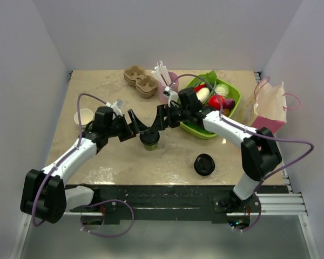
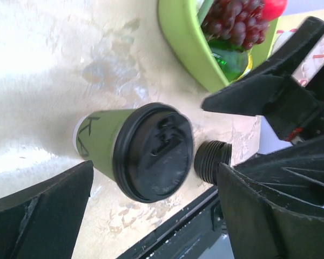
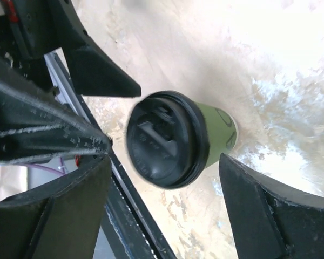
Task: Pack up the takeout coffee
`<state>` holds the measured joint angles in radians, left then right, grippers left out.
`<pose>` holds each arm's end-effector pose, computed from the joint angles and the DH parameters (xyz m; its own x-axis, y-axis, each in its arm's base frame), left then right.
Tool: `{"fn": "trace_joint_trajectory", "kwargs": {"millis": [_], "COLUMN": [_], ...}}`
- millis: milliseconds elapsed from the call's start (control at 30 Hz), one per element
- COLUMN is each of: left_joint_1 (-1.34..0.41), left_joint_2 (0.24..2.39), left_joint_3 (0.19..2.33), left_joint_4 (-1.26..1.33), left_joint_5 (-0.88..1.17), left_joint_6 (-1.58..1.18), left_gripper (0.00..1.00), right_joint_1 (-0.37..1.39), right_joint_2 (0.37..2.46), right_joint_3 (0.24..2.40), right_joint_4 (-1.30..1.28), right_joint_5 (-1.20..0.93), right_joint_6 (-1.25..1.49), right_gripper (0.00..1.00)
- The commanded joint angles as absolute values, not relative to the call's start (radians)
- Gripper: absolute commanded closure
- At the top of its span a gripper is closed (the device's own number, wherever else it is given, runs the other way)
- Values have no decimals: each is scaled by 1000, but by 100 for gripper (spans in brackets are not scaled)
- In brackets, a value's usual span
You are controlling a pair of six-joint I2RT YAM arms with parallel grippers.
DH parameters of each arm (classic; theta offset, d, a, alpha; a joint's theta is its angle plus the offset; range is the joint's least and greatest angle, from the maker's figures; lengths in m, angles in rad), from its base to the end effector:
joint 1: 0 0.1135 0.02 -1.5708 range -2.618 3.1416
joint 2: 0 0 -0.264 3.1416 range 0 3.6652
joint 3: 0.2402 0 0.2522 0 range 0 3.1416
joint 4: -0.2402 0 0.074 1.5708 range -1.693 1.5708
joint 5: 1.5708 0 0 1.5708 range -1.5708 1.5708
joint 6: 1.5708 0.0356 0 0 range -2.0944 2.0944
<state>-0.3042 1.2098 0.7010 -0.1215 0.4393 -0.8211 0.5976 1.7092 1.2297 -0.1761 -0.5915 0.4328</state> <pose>0.2394 -0.0910 0.2310 -0.8215 -0.4364 -0.3670 -0.0035 0.6475 -0.7621 0.3059 0.2322 0.2521 -0.8067 -0.1279 -0.5770 -0.5443 0.5411 0.6411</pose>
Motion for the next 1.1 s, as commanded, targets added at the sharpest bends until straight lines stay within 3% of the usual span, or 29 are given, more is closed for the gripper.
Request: {"fn": "trace_joint_trajectory", "kwargs": {"millis": [0,33,400,533,667,900,1067], "left_joint_1": [-308,-308,-308,-310,-310,-313,-311], "left_joint_2": [1134,1103,936,922,923,937,1003], "left_joint_3": [804,810,809,772,714,698,822], "left_joint_4": [-210,-222,-403,-403,-364,-348,-360], "left_joint_5": [379,365,247,268,317,315,93], "left_joint_6": [-730,-720,-641,-657,-689,-703,-776], "left_gripper": [0,0,0,0,0,0,0], "right_joint_1": [600,600,600,600,600,600,600], "right_joint_2": [1544,1517,1036,907,891,942,992], "right_joint_3": [1307,1302,1011,894,881,916,942], "right_joint_4": [-251,-258,-201,-163,-260,-364,-347], "right_joint_5": [-512,-485,-135,-195,-190,20,-18], "right_joint_6": [304,286,213,141,129,250,256], "right_gripper": [8,2,2,2,2,2,2]}}
